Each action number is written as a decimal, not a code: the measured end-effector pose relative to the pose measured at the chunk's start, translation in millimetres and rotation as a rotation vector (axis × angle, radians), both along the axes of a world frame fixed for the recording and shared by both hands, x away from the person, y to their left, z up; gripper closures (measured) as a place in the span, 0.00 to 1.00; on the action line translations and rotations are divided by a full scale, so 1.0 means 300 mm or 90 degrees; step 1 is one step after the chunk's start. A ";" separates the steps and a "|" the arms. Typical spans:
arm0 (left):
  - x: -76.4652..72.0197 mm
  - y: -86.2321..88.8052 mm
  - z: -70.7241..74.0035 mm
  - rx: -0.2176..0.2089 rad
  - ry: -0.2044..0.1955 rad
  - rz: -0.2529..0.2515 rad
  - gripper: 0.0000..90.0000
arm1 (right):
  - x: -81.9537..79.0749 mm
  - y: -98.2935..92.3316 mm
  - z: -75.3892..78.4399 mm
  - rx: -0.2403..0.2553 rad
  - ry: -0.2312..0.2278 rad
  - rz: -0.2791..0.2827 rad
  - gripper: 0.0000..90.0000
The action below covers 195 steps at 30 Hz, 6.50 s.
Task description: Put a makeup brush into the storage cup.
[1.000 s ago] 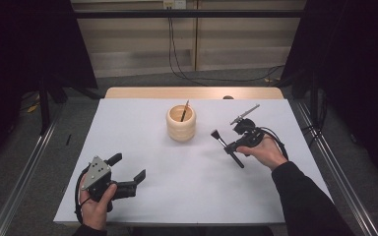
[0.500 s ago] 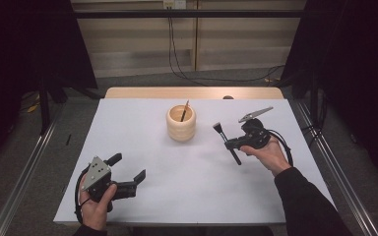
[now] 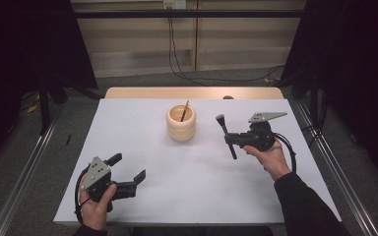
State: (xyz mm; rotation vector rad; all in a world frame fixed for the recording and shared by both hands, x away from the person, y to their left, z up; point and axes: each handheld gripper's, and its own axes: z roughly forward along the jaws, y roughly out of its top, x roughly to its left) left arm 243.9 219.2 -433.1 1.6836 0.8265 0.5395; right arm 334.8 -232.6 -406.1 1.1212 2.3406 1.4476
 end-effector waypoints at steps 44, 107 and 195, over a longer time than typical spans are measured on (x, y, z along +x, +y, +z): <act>-0.005 -0.008 0.020 -0.033 0.000 0.010 0.02 | -0.087 -0.031 0.026 0.134 -0.112 -0.010 0.88; 0.127 -0.387 0.184 -0.027 -0.026 -0.158 0.03 | -0.152 0.193 0.015 0.137 -0.109 0.135 0.88; 0.187 -0.518 0.215 -0.061 0.063 -0.211 0.86 | -0.153 0.196 0.010 0.137 -0.131 0.094 0.29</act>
